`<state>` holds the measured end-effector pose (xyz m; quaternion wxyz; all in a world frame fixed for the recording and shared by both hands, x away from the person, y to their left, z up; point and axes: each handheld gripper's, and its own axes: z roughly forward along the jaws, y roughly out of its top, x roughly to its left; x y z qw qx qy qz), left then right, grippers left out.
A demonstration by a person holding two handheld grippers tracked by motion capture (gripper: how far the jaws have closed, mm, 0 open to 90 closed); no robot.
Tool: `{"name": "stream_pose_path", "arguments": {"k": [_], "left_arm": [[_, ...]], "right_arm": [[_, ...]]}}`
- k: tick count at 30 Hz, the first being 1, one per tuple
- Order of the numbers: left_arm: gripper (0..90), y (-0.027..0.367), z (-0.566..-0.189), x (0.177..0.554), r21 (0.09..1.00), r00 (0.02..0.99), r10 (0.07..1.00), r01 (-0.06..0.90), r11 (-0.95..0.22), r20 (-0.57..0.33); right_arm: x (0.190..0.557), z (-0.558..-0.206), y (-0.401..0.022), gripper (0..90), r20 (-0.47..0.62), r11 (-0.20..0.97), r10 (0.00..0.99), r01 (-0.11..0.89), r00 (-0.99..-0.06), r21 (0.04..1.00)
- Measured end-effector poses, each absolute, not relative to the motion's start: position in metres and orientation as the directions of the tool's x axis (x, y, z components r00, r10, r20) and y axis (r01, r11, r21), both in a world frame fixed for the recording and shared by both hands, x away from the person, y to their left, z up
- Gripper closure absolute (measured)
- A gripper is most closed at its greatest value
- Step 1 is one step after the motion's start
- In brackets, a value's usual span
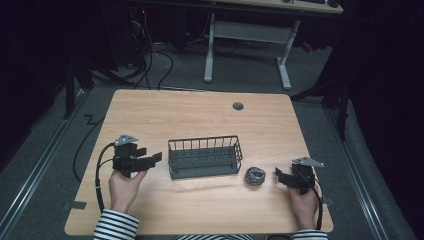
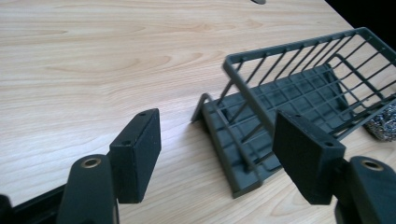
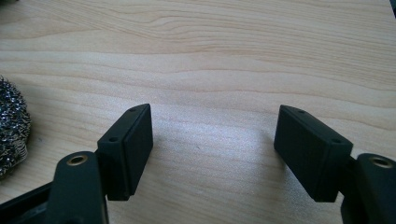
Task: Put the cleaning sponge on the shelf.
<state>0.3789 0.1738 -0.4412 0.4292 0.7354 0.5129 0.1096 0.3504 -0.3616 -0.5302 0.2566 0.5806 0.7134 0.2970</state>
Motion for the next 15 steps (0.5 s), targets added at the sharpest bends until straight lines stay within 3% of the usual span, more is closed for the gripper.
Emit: {"name": "stream_pose_path", "arguments": {"k": [15], "left_arm": [[33.1,0.210,-0.475,0.364,0.743,0.375,0.889,0.666,-0.062,-0.262]], "right_arm": [[0.350,-0.530,-0.361,28.5,-0.020,0.148,0.981,0.677,-0.193,0.721]]}}
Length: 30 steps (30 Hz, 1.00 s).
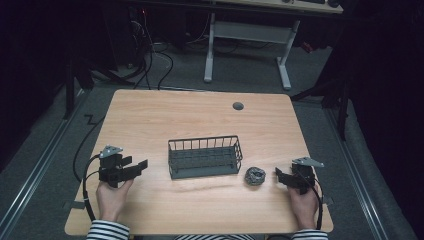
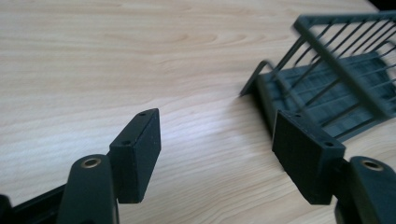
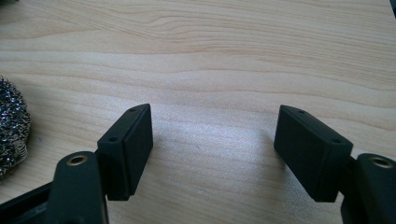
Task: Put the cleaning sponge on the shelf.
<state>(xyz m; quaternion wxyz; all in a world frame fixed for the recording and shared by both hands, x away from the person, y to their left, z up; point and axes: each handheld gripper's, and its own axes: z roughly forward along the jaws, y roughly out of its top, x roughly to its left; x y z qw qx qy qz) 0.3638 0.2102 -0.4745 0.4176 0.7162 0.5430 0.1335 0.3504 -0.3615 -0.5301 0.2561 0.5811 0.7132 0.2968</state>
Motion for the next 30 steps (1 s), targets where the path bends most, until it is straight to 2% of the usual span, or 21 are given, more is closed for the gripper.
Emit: {"name": "stream_pose_path", "arguments": {"k": [11,22,30], "left_arm": [[33.1,0.218,-0.515,0.359,0.725,0.306,0.923,0.688,-0.044,-0.235],[33.1,0.221,-0.529,0.359,0.738,0.267,0.950,0.671,-0.064,-0.161],[33.3,0.219,-0.536,0.359,0.749,0.270,0.960,0.651,-0.124,-0.076]], "right_arm": [[0.350,-0.530,-0.361,28.5,-0.020,0.149,0.981,0.677,-0.195,0.721],[0.351,-0.530,-0.361,28.5,-0.020,0.149,0.981,0.677,-0.195,0.721],[0.349,-0.530,-0.362,25.6,-0.017,0.141,0.983,0.682,-0.185,0.718]]}}
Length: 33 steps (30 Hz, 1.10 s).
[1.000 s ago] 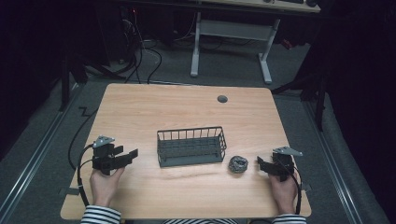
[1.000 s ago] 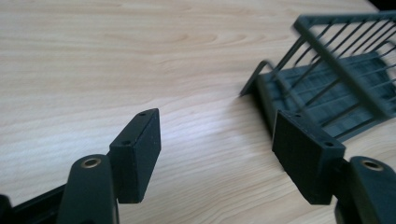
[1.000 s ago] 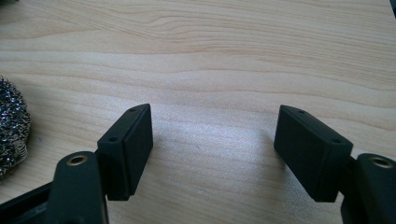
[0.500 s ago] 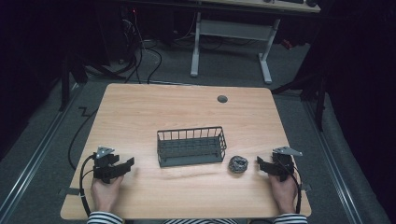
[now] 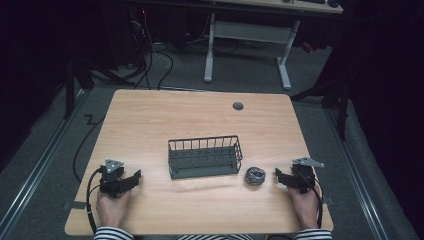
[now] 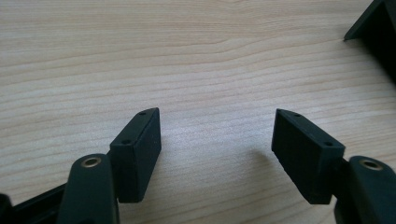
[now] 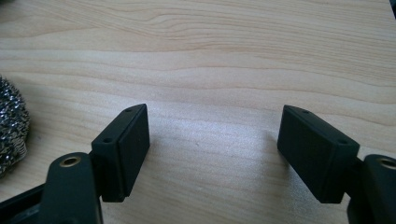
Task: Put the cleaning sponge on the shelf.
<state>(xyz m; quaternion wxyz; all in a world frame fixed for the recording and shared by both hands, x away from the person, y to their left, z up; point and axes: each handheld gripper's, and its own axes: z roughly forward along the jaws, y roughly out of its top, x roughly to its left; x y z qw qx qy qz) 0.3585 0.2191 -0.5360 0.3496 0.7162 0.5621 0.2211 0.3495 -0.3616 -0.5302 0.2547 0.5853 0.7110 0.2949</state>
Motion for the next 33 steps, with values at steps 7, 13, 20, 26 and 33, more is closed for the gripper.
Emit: {"name": "stream_pose_path", "arguments": {"k": [7,13,20,26,33], "left_arm": [[31.7,0.210,-0.537,0.357,0.744,0.256,0.967,0.649,-0.161,-0.014],[30.6,0.211,-0.537,0.357,0.743,0.261,0.965,0.650,-0.161,-0.019],[30.5,0.212,-0.537,0.357,0.746,0.258,0.966,0.648,-0.149,-0.031],[30.0,0.212,-0.537,0.357,0.746,0.261,0.965,0.649,-0.152,-0.031],[30.0,0.212,-0.537,0.357,0.746,0.260,0.965,0.648,-0.151,-0.031]], "right_arm": [[0.346,-0.530,-0.363,27.0,-0.008,0.149,0.979,0.683,-0.206,0.715],[0.341,-0.526,-0.365,29.0,0.001,0.149,0.977,0.692,-0.211,0.706],[0.319,-0.520,-0.364,28.7,0.011,0.174,0.967,0.688,-0.255,0.705],[0.300,-0.517,-0.355,28.4,0.016,0.210,0.951,0.683,-0.309,0.700],[0.293,-0.510,-0.336,28.1,0.027,0.255,0.923,0.664,-0.383,0.702]]}}
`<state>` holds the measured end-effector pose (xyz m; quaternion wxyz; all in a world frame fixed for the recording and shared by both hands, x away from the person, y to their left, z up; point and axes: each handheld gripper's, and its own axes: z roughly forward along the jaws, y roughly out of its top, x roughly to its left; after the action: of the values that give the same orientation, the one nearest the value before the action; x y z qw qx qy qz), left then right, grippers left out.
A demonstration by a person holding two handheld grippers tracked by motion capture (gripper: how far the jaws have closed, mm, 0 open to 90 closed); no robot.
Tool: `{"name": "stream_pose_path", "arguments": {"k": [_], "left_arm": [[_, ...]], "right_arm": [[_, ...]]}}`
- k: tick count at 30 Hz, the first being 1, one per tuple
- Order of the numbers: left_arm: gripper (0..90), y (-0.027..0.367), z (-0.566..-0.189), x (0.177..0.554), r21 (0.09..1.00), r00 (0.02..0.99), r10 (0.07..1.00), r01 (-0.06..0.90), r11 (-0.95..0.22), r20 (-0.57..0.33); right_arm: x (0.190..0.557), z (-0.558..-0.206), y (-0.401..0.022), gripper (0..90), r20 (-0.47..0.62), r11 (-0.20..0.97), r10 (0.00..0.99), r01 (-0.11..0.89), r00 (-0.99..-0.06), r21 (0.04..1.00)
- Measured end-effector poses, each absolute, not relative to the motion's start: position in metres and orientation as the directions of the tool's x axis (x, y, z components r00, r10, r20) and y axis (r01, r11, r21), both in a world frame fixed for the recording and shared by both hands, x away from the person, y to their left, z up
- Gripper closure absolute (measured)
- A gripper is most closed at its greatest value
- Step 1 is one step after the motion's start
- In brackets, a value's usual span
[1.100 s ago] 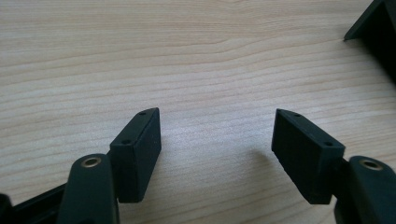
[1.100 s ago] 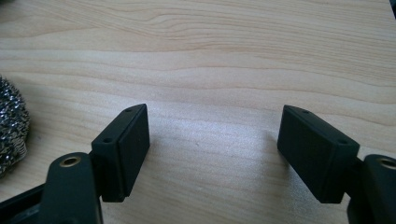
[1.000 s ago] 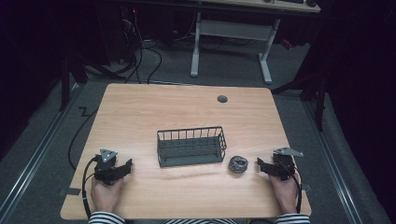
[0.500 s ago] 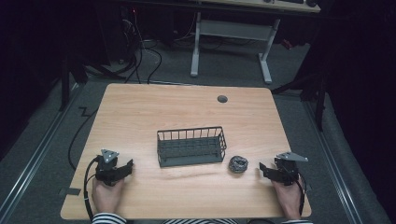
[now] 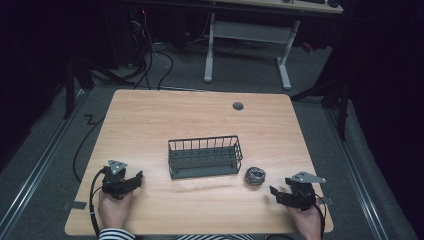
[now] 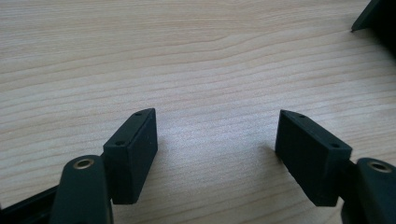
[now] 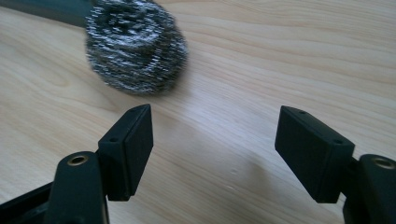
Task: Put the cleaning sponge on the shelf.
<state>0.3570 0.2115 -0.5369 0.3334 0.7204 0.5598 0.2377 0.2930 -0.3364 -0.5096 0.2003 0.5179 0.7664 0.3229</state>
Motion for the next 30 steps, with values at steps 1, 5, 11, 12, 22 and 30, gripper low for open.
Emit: {"name": "stream_pose_path", "arguments": {"k": [1,5,11,12,22,30], "left_arm": [[30.0,0.211,-0.537,0.357,0.746,0.261,0.965,0.649,-0.152,-0.030],[30.0,0.212,-0.537,0.357,0.747,0.259,0.965,0.648,-0.148,-0.034],[30.0,0.213,-0.537,0.357,0.747,0.260,0.965,0.649,-0.143,-0.042],[30.0,0.213,-0.537,0.357,0.747,0.260,0.965,0.649,-0.142,-0.043],[29.9,0.213,-0.537,0.357,0.748,0.259,0.965,0.649,-0.139,-0.046],[29.8,0.213,-0.537,0.357,0.747,0.260,0.965,0.649,-0.141,-0.045]], "right_arm": [[0.293,-0.509,-0.334,27.6,0.027,0.262,0.920,0.662,-0.392,0.702],[0.298,-0.510,-0.319,25.3,0.035,0.299,0.897,0.665,-0.440,0.685],[0.307,-0.507,-0.304,23.9,0.025,0.338,0.877,0.652,-0.481,0.679],[0.309,-0.506,-0.302,23.7,0.022,0.342,0.874,0.647,-0.485,0.681],[0.330,-0.501,-0.283,18.2,-0.011,0.397,0.857,0.647,-0.515,0.651],[0.341,-0.502,-0.275,18.4,-0.016,0.421,0.846,0.649,-0.533,0.634]]}}
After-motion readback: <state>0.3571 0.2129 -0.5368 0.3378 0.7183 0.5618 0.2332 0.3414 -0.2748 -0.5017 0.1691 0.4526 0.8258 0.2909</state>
